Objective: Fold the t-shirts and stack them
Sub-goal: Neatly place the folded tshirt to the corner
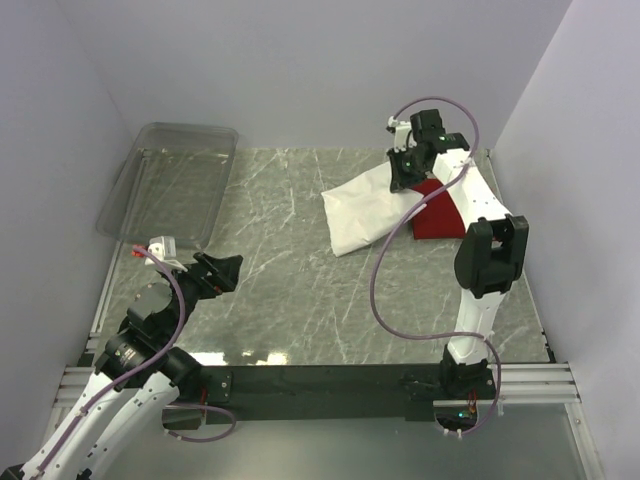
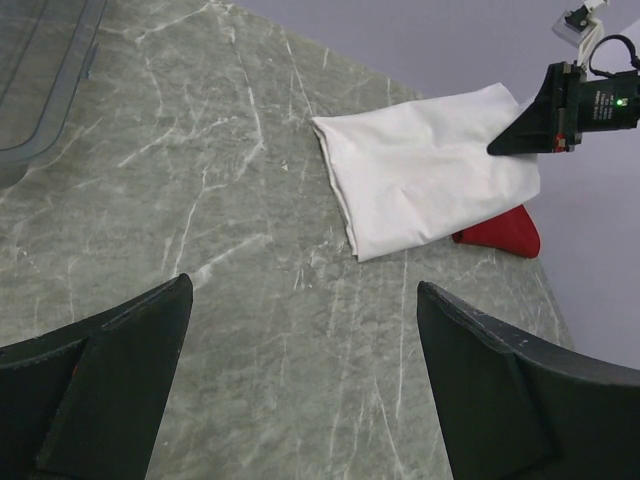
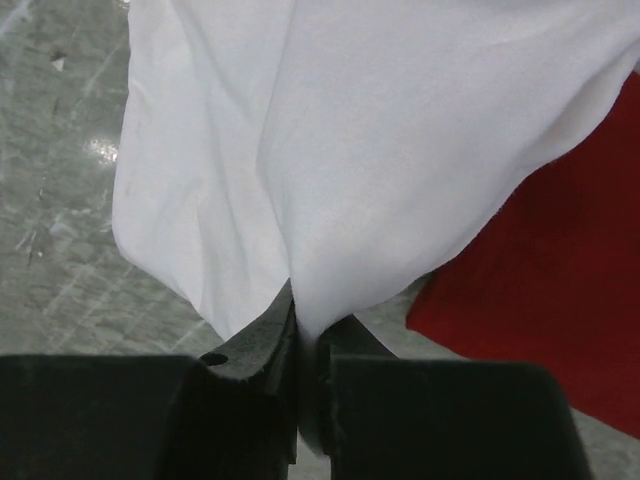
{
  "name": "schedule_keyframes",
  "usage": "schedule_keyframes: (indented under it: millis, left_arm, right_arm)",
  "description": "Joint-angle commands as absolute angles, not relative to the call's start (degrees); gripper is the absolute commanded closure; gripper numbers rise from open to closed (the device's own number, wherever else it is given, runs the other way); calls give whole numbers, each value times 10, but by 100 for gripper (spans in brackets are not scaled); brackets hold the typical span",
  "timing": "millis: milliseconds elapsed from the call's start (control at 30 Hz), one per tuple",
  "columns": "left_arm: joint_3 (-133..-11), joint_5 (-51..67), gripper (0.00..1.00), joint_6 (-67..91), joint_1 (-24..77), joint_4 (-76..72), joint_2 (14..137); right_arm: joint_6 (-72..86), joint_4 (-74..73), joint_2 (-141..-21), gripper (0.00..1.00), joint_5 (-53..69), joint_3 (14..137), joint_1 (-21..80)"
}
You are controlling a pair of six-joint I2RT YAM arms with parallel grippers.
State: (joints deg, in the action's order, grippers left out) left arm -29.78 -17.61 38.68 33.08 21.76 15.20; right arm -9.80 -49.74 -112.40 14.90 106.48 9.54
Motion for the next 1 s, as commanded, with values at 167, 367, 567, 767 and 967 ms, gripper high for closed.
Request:
schedule_keyframes:
  millis: [167,367,567,767,967]
  left_arm:
    - [-295,-167,1,389,331,201,151]
    - [-293,-170,1,389,332,200,149]
    - [-294,-171,1,388,331,201,149]
    - [-294,-171,1,389,332,200,149]
    - [-293,-171,0,388,332,200,149]
  right_arm:
    - [-134,-554,-1088,100,110,1199,60]
    - [-142,-578,-1090,100,105,1219,37]
    - [-149,-591,-1092,100,95,1224,26]
    - [-154,-610,-1095,100,91,1249,16]
    - [-164,-632,-1104,100,99,1270,3]
